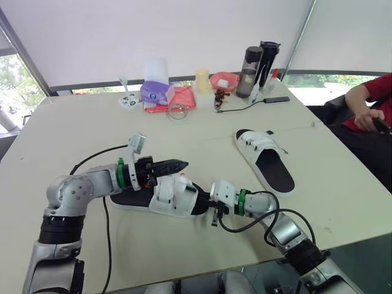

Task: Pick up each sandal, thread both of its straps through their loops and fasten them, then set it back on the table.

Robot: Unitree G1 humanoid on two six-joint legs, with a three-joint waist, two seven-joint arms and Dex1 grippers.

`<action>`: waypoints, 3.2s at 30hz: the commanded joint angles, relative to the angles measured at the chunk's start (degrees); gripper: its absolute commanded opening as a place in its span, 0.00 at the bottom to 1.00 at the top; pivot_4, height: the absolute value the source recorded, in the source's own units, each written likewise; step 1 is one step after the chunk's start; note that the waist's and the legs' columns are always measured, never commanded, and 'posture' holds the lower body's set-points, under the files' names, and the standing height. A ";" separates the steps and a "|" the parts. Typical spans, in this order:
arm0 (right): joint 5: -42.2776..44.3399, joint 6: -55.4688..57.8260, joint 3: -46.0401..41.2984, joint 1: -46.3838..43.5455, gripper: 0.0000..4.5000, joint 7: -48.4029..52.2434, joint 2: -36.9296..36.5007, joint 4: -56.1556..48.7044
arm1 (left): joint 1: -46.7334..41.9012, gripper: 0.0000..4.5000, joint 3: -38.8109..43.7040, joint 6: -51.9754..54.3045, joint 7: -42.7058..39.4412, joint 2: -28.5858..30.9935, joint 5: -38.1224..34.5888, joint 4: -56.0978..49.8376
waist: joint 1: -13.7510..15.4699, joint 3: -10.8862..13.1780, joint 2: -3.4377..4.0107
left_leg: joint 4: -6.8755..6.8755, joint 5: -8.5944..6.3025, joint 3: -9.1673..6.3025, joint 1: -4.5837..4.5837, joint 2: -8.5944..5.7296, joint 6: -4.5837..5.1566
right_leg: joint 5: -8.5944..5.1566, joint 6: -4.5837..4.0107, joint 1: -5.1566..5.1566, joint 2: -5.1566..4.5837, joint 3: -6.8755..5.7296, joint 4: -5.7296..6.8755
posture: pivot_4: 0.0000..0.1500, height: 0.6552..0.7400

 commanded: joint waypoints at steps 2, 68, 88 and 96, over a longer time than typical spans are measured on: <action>-6.30 5.70 1.49 3.69 0.00 -2.06 -2.23 11.38 | -1.73 0.73 0.95 -2.21 -1.38 0.50 1.69 -1.15 | 0.27 0.00 0.01 | 0.00 0.00 -0.01 0.01 0.01 0.00 | 0.05 -0.01 -0.01 0.01 0.00 0.00 | 1.00 1.00; -6.06 6.09 0.72 4.60 0.00 -1.10 -2.54 11.44 | 6.97 0.00 -14.68 -146.13 40.38 4.51 123.25 24.11 | 1.32 -1.17 1.21 | -0.01 -0.04 0.11 -0.03 0.05 0.01 | 0.20 0.26 0.50 -0.71 -1.15 -0.05 | 1.00 1.00; -6.33 5.47 0.84 3.64 0.00 -0.97 -1.80 13.31 | 4.75 0.00 -21.67 -106.49 21.02 5.31 68.11 7.23 | 1.31 -0.14 0.61 | 0.12 -0.03 -0.07 -0.15 0.01 0.01 | 0.30 0.44 0.29 -0.75 -1.37 0.66 | 1.00 1.00; -6.32 5.29 0.79 3.98 0.00 -1.04 -2.10 13.30 | 8.57 0.00 -18.22 -58.03 9.00 4.47 41.20 -4.81 | 1.24 -0.03 0.53 | 0.12 -0.03 -0.15 -0.16 0.01 0.01 | 0.29 0.42 0.29 -0.74 -1.35 0.68 | 1.00 1.00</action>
